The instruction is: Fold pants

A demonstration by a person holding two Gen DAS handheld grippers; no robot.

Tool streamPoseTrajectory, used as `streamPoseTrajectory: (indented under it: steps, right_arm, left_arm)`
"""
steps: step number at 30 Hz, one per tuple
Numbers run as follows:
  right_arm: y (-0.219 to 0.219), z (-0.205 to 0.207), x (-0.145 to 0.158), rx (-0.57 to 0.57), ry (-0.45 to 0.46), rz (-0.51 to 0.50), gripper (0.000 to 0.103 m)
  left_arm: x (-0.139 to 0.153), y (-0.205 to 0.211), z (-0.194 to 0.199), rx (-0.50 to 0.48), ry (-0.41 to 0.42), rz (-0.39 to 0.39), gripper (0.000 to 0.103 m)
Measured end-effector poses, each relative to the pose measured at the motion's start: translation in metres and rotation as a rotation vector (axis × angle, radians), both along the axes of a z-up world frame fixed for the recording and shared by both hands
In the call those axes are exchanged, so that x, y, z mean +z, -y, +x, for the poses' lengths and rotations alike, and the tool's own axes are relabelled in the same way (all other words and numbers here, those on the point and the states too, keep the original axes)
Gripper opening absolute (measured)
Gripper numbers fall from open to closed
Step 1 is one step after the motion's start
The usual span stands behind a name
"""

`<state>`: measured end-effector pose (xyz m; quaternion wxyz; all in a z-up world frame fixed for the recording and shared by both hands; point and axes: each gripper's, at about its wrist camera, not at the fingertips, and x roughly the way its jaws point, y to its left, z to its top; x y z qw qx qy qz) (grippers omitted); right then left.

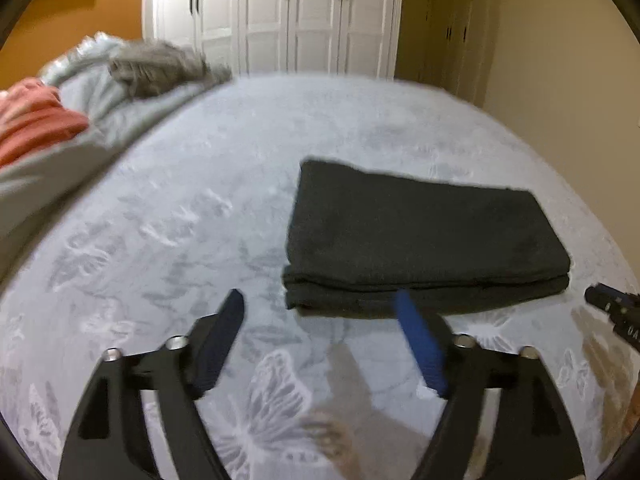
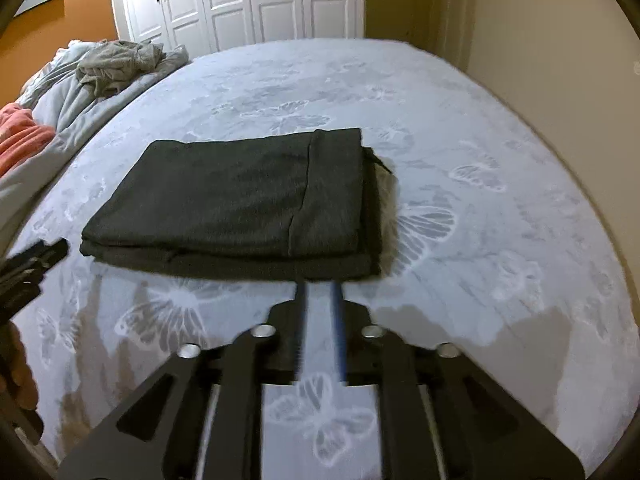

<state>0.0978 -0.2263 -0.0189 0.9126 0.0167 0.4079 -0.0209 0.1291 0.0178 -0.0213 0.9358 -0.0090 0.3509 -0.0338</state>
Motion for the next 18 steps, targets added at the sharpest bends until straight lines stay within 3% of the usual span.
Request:
streamPoseTrajectory:
  steps: [1,2,6,10,18]
  right_arm:
    - [0.000,-0.011,-0.001,-0.026,0.024,0.007,0.062]
    - [0.001,-0.019,-0.004,-0.047,0.041,0.015,0.067]
    - [0.001,-0.040,-0.021,-0.069,0.056,-0.007,0.067]
    - [-0.005,-0.061,-0.034,-0.064,0.073,-0.062,0.081]
    - [-0.014,-0.080,-0.052,-0.017,0.101,-0.086,0.090]
  left_arm:
    - [0.001,-0.002,-0.011,0.018,0.023,0.003,0.082]
    - [-0.001,-0.005,-0.022,0.036,0.028,-0.017,0.082]
    - [-0.015,-0.013,-0.048,0.053,-0.021,-0.115,0.082]
    - [-0.031,-0.010,-0.064,0.058,-0.040,-0.060,0.082]
    - [-0.054,-0.001,-0.075,0.031,-0.033,-0.013,0.082]
